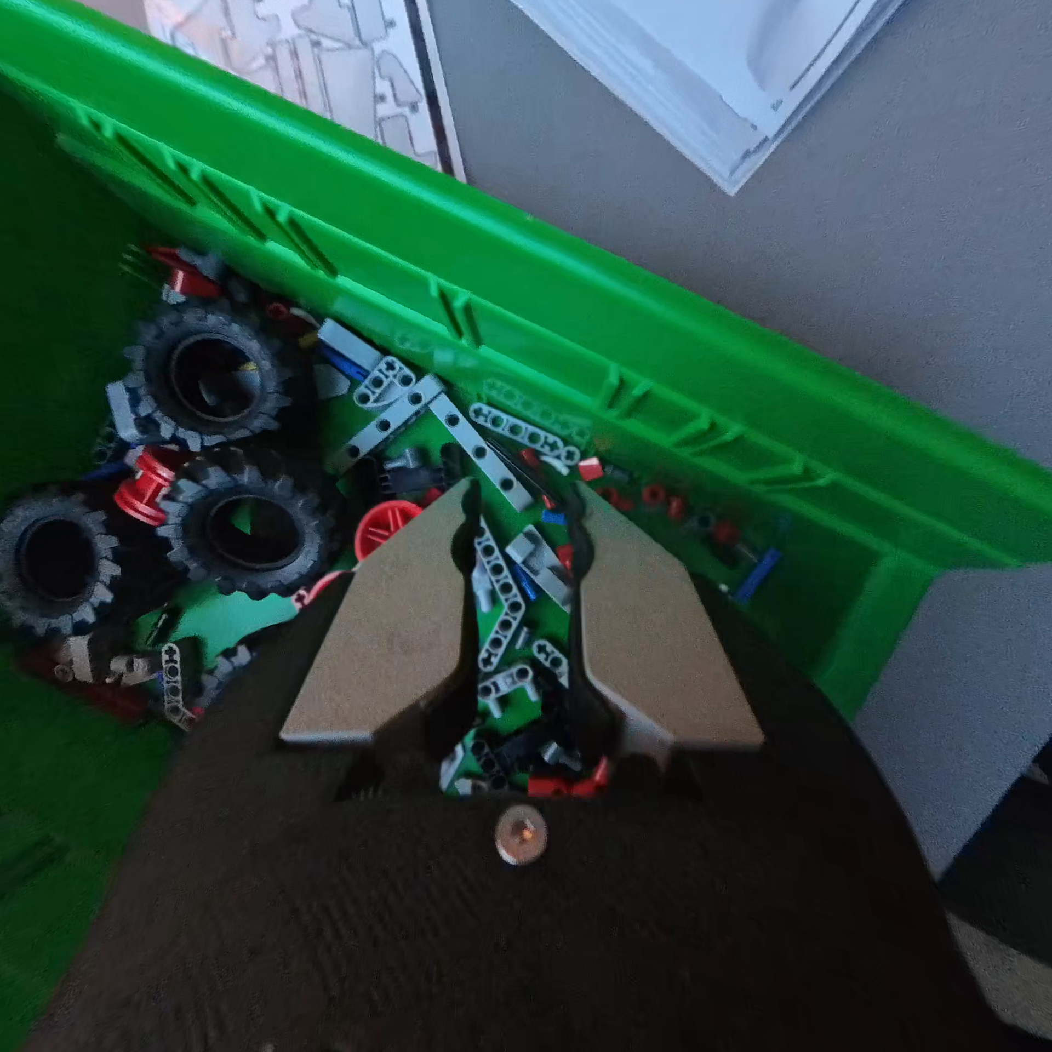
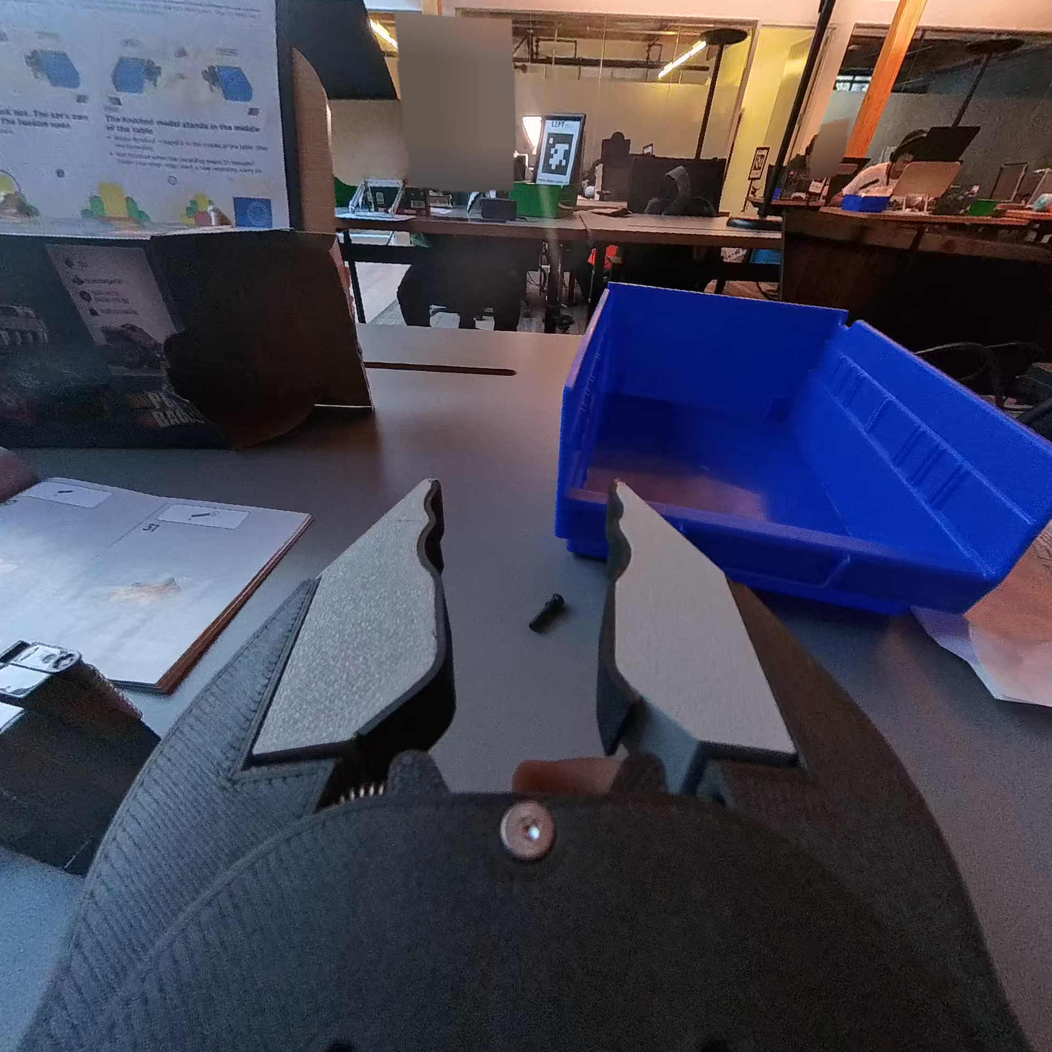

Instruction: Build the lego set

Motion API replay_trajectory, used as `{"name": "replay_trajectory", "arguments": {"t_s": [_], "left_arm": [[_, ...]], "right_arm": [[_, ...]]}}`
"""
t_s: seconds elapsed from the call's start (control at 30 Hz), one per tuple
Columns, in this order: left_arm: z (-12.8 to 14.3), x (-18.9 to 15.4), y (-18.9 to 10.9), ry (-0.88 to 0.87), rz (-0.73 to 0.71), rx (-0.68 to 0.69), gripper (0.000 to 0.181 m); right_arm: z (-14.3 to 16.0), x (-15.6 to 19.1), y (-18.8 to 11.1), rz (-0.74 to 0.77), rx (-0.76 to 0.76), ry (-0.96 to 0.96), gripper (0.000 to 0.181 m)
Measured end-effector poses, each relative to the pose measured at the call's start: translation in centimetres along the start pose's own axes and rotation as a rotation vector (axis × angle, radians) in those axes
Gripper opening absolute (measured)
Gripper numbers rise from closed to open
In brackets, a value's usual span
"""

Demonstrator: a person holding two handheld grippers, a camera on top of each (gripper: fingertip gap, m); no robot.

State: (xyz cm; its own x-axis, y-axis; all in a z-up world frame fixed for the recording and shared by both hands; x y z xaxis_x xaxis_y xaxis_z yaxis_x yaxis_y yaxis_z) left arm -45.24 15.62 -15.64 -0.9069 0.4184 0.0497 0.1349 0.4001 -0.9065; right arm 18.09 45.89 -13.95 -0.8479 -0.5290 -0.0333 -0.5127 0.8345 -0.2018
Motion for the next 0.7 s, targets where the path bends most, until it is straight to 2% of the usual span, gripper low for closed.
{"name": "replay_trajectory", "arguments": {"t_s": [0.07, 0.13, 0.43, 0.7], "left_arm": [[-0.5, 0.6, -0.2, -0.03, -0.021, -0.067, 0.033], [-1.1, 1.2, -0.5, -0.073, -0.037, -0.134, 0.049], [-2.5, 3.0, -2.1, -0.197, -0.12, -0.38, 0.052], [-2.2, 3.6, -1.6, -0.254, -0.05, -0.406, 0.055]], "right_arm": [[-0.1, 0.0, -0.1, -0.005, -0.016, 0.002, 0.054], [-0.3, -0.1, -0.2, -0.011, -0.038, 0.017, 0.054], [-0.6, -0.8, 0.0, -0.009, -0.085, 0.071, 0.051], [-0.9, -1.1, 0.0, 0.006, -0.115, 0.091, 0.052]]}}
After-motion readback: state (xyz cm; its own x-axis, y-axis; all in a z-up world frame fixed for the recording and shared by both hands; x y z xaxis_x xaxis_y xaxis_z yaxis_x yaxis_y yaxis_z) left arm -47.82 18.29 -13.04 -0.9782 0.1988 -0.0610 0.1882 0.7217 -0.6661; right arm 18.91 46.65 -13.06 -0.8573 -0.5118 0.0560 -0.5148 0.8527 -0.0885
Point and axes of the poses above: each gripper's, where its closed fingertips meet, y out along the fingers, z out of its underside, x = y × z across the jaws, the point moved 7 cm from there along -y, back along the fingers, and after that the axes turned 6 degrees about x, right-handed, at the moved point
